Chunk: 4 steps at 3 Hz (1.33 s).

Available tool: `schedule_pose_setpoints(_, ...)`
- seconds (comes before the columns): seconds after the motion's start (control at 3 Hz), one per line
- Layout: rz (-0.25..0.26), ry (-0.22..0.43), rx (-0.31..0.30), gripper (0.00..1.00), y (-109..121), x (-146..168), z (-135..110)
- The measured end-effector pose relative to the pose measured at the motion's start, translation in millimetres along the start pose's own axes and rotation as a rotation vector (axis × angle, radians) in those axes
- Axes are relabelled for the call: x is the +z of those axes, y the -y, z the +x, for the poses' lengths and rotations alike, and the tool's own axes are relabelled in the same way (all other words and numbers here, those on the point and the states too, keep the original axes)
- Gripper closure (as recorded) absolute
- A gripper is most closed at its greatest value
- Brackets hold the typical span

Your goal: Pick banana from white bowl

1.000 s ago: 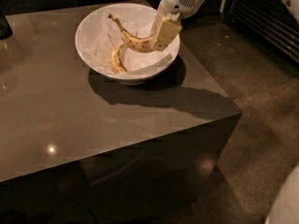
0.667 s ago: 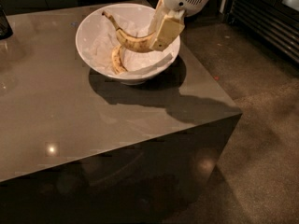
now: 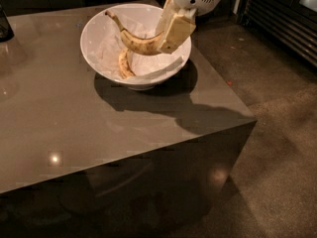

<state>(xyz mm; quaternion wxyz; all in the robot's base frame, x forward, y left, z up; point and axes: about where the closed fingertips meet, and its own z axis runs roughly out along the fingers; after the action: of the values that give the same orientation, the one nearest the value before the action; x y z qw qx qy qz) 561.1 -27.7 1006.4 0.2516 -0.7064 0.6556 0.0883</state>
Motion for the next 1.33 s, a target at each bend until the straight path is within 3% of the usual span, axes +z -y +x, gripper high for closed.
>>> schedule_pose_setpoints(0.67, -0.078, 0.082, -0.072, 1.0, -55, -9, -32)
schedule_pose_setpoints(1.33, -0.102, 0.108, -0.094, 1.0, -74, -13, -42)
